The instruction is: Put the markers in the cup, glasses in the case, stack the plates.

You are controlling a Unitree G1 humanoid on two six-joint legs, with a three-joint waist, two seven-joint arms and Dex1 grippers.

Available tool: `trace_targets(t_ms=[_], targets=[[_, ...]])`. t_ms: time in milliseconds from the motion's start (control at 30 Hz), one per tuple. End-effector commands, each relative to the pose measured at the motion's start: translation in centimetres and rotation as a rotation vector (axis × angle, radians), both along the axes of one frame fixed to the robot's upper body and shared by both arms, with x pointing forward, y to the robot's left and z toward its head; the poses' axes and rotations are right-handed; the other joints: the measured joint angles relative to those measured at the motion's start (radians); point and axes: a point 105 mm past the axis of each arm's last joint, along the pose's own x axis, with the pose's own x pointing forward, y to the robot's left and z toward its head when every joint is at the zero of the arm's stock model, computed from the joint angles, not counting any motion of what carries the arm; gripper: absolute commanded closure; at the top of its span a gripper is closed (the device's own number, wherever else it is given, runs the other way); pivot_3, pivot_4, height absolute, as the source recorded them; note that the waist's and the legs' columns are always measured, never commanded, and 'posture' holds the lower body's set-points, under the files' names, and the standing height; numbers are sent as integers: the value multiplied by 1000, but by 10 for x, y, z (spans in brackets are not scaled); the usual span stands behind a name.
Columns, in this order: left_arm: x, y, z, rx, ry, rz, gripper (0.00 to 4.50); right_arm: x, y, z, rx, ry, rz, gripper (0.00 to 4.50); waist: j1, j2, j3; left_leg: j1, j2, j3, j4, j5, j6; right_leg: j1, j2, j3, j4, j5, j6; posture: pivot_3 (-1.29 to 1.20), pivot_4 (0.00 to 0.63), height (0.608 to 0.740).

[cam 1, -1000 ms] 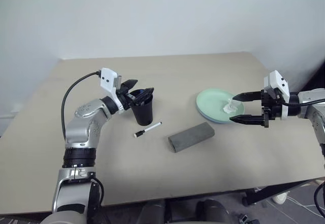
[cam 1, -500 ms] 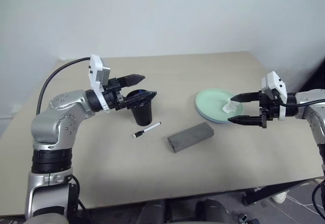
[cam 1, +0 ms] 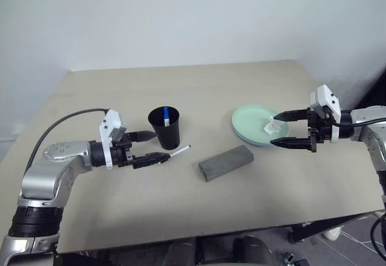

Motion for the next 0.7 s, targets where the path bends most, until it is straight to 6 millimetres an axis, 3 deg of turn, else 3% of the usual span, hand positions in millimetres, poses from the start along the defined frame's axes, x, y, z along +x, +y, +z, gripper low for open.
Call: trace_targets(t_ms=[33, 400, 700], targets=[[0, 6, -7, 47, -33, 23, 34, 1, 0, 13, 1, -47, 10, 0, 0, 0, 0, 0, 0, 1, 0, 0, 0, -1, 0, 1, 0, 0, 0, 0, 0, 727], [8, 19, -45, 129, -37, 138, 34, 1, 1, 13, 1, -49, 12, 0, 0, 0, 0, 1, 1, 10, -3, 0, 0, -5, -3, 4, 0, 1, -1, 0, 0, 727], [17, 17, -60, 134, -59, 182, 34, 1, 2, 13, 5, -49, 12, 0, 0, -1, 0, 1, 1, 15, -3, -1, 1, -6, -12, -6, 0, 4, -1, 0, 0, 727]])
